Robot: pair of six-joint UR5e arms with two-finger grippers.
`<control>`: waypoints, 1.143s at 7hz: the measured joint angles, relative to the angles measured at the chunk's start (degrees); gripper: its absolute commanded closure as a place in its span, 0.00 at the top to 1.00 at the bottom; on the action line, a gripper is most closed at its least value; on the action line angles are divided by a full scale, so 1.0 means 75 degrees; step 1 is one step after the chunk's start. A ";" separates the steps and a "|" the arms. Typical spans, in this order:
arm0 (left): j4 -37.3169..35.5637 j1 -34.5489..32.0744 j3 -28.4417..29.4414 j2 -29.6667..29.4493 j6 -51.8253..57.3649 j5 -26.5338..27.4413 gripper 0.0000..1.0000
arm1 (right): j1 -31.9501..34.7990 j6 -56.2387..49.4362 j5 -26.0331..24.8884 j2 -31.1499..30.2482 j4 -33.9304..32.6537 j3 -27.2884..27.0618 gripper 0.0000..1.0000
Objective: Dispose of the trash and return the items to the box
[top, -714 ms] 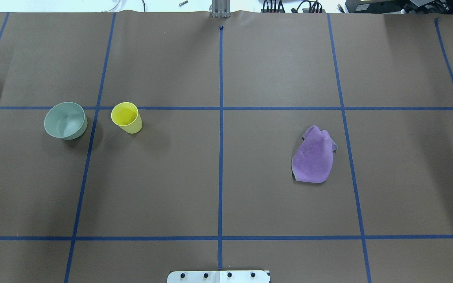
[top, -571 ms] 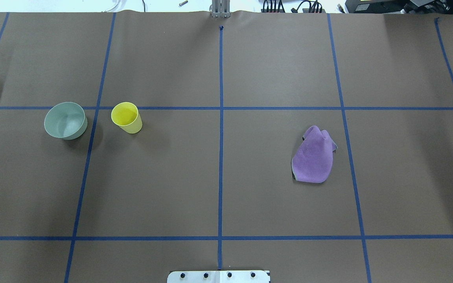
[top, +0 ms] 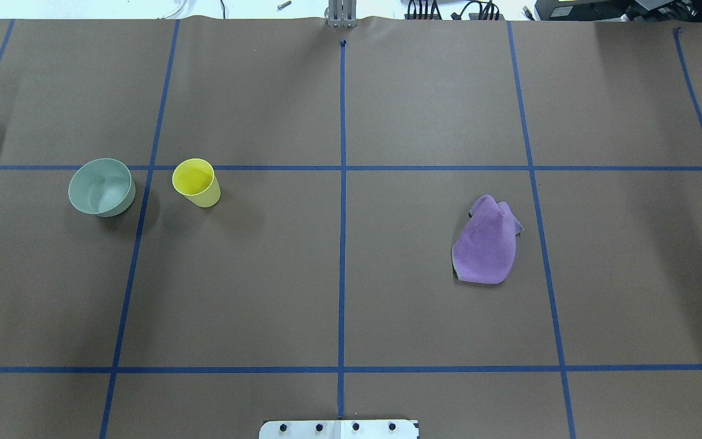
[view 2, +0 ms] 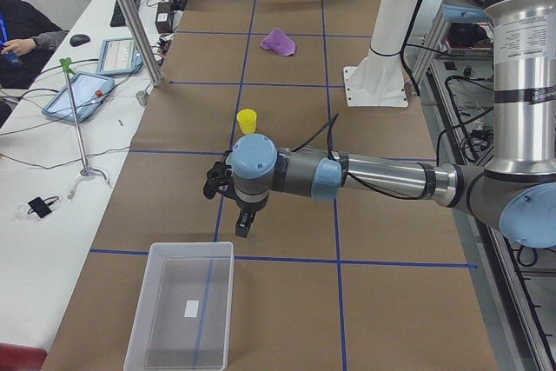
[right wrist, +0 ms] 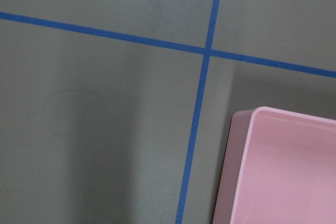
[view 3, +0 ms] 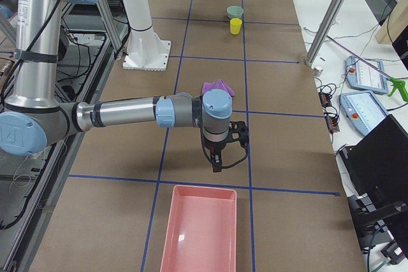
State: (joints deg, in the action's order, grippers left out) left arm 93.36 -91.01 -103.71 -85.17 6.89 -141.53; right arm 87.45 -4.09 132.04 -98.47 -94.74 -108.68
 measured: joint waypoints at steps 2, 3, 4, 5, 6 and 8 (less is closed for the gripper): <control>0.0126 0.0074 0.0147 -0.0552 -0.0507 -0.0472 0.98 | -0.0266 0.0026 0.0012 0.0307 0.0002 -0.0236 1.00; 0.0550 0.0091 0.0238 -0.0539 -0.0685 -0.0767 0.99 | -0.0422 -0.0021 0.0019 0.0395 0.0005 -0.0287 1.00; 0.1345 0.0099 0.0367 -0.0425 -0.0792 -0.0894 0.99 | -0.0540 -0.0057 0.0027 0.0454 0.0005 -0.0328 1.00; 0.2001 0.0159 0.0488 -0.0382 -0.0988 -0.0913 0.99 | -0.0725 0.0046 0.0025 0.0585 0.0007 -0.0367 1.00; 0.2306 0.0381 0.0560 -0.0417 -0.1386 -0.0898 0.99 | -0.1025 0.0500 0.0011 0.0826 0.0005 -0.0405 1.00; 0.2465 0.1195 0.0606 -0.0530 -0.2481 -0.0493 0.99 | -0.1699 0.1858 -0.0067 0.1332 0.0011 -0.0449 1.00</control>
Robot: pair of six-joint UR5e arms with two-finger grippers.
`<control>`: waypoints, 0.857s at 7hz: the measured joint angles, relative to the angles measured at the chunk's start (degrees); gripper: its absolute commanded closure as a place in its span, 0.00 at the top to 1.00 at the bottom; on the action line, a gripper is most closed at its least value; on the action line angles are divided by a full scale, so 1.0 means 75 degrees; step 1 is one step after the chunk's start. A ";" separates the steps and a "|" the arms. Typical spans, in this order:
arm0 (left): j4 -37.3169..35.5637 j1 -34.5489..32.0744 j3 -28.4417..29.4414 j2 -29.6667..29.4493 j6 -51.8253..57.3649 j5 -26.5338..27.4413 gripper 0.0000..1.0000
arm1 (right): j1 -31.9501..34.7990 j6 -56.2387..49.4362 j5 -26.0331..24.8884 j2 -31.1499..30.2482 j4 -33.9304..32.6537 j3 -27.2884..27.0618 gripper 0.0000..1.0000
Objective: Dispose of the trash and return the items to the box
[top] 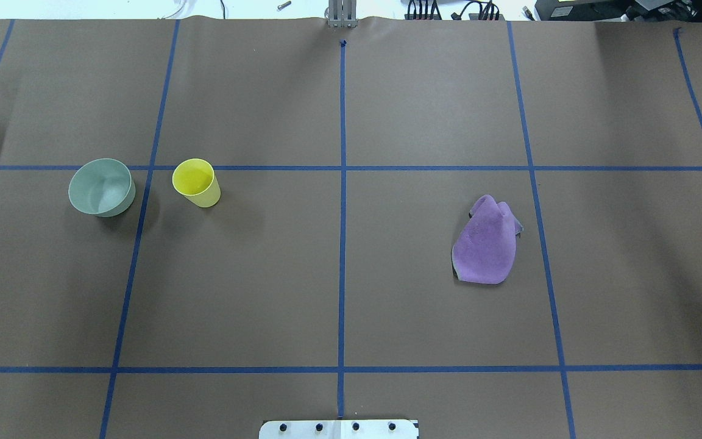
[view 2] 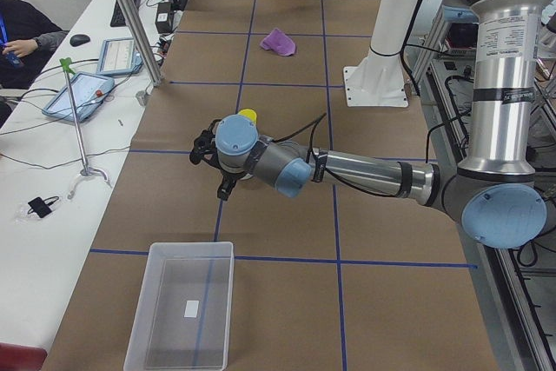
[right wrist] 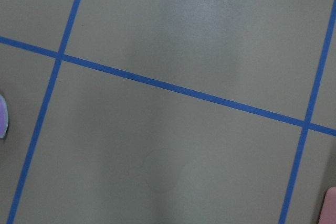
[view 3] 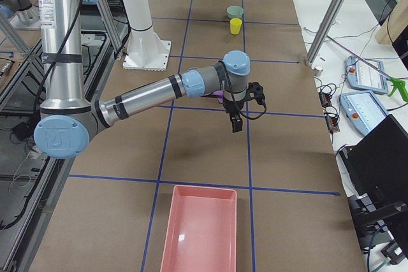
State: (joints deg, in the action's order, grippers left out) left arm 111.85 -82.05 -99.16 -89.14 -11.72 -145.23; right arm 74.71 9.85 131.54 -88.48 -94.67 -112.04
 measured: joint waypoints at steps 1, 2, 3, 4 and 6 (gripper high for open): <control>0.0025 0.0588 0.0002 -0.0080 -0.0709 0.0721 0.99 | -0.0326 0.0583 -0.0121 0.0186 0.0001 -0.0021 1.00; 0.0053 0.1250 0.0055 -0.0211 -0.1456 0.1441 0.99 | -0.0667 0.1093 -0.0296 0.0335 0.0001 -0.0044 1.00; 0.0083 0.1880 0.0213 -0.0435 -0.2077 0.2007 0.99 | -0.1043 0.1594 -0.0548 0.0503 0.0001 -0.0055 1.00; 0.0103 0.2362 0.0469 -0.0725 -0.2474 0.2288 0.99 | -0.1380 0.1999 -0.0808 0.0654 0.0001 -0.0055 1.00; 0.0405 0.2912 0.1239 -0.1246 -0.2718 0.2481 0.77 | -0.1722 0.2301 -0.1011 0.0800 0.0001 -0.0051 1.00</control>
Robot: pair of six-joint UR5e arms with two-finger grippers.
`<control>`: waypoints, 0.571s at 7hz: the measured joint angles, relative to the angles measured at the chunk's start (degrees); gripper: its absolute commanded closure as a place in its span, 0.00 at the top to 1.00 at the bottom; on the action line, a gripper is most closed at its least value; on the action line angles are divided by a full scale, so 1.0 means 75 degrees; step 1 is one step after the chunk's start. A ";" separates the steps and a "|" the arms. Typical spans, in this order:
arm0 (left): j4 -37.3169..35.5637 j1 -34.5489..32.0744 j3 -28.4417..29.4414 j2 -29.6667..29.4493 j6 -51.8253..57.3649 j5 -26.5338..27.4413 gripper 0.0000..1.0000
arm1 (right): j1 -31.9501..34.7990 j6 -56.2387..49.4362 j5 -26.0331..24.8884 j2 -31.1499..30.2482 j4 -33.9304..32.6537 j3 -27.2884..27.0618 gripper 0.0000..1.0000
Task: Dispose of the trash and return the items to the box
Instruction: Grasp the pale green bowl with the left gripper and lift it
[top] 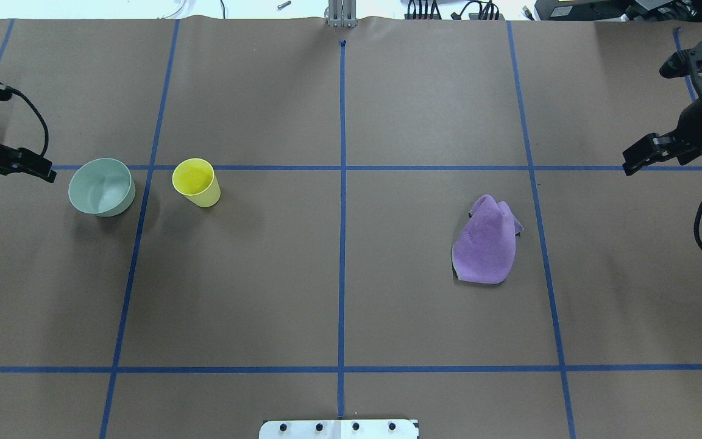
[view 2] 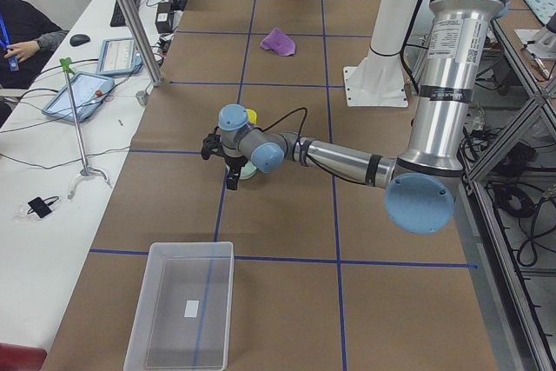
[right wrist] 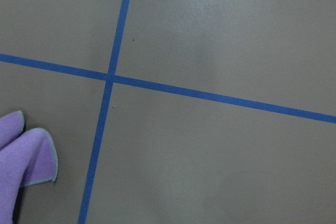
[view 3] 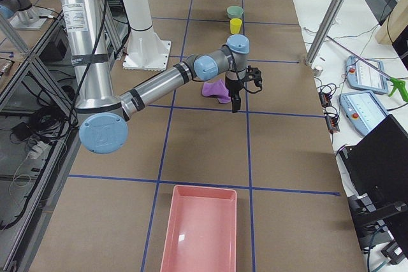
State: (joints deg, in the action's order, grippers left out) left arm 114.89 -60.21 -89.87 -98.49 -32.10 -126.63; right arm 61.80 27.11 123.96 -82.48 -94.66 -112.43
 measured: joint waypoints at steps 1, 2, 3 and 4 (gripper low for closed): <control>0.0270 0.0178 0.0440 -0.0236 -0.0031 0.0049 0.19 | -0.0048 0.0029 -0.0019 0.0026 0.0000 0.0001 1.00; 0.0439 0.0283 0.0723 -0.0441 -0.0147 0.0065 0.00 | -0.0064 0.0038 -0.0028 0.0035 0.0000 0.0001 1.00; 0.0522 0.0387 0.0828 -0.0561 -0.0338 0.0071 0.00 | -0.0067 0.0041 -0.0034 0.0038 0.0000 0.0005 1.00; 0.0614 0.0472 0.0863 -0.0602 -0.0444 0.0073 0.00 | -0.0075 0.0042 -0.0037 0.0040 0.0000 0.0008 1.00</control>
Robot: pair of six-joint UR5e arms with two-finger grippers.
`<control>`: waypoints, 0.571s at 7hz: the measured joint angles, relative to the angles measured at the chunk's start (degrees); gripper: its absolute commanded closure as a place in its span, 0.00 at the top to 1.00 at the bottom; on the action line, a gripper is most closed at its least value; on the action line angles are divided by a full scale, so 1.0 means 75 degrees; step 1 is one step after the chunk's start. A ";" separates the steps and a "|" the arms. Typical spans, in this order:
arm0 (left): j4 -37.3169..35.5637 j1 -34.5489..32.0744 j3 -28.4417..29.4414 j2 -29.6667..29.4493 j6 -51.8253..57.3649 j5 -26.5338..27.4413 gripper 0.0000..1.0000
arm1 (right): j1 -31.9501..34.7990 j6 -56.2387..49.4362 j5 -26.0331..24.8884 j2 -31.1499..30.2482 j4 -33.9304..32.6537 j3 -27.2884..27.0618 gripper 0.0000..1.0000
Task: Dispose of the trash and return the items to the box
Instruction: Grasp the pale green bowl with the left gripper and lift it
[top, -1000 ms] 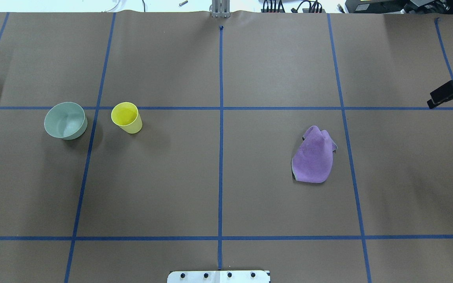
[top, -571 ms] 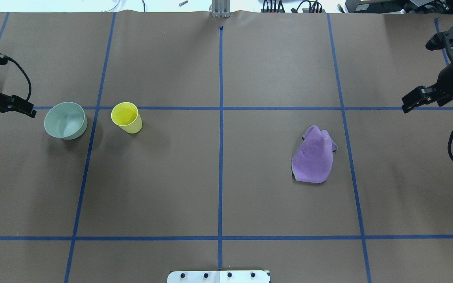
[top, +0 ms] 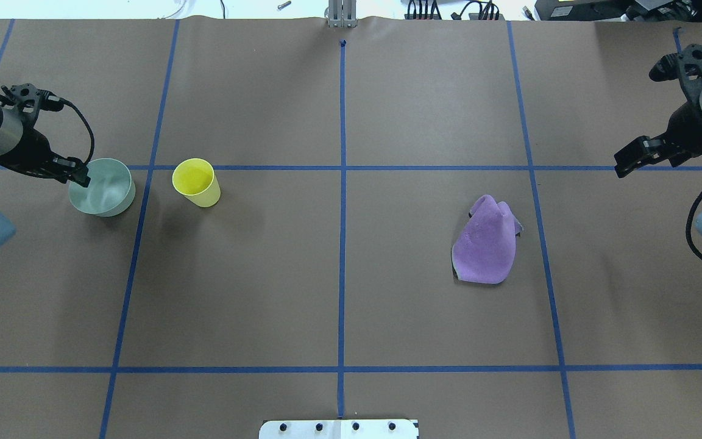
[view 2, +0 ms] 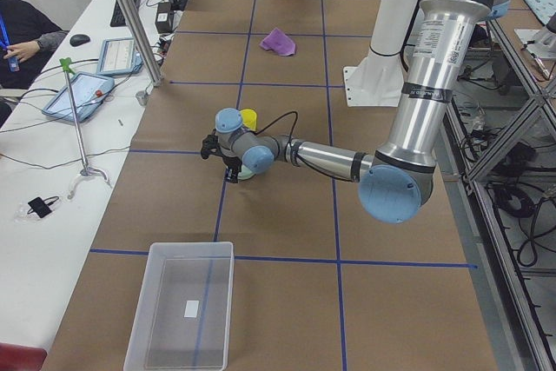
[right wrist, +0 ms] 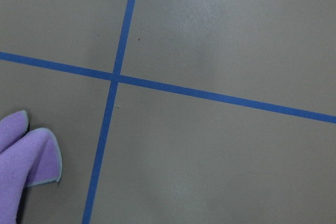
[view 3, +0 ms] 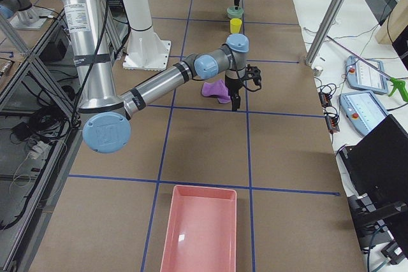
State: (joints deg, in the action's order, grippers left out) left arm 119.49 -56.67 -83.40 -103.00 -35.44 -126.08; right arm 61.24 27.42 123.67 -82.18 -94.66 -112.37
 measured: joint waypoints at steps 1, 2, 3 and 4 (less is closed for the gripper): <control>0.0106 0.0037 0.0005 -0.0006 -0.0051 -0.0023 0.00 | -0.0004 0.0000 -0.0001 0.0000 0.0000 0.0000 1.00; 0.0142 0.0020 -0.0043 0.0024 -0.0046 -0.0087 0.00 | -0.0006 0.0001 -0.0002 0.0000 0.0000 0.0002 1.00; 0.0121 -0.0192 -0.0097 0.0084 0.0174 -0.0282 0.00 | -0.0008 0.0000 -0.0002 0.0000 0.0000 0.0005 1.00; 0.0008 -0.0672 -0.0081 0.0139 0.0743 -0.0629 0.00 | -0.0008 0.0001 -0.0002 0.0001 0.0000 0.0006 1.00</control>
State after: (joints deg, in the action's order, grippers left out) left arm 119.55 -61.70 -84.01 -101.96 -29.86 -130.80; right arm 61.18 27.42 123.66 -82.18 -94.66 -112.33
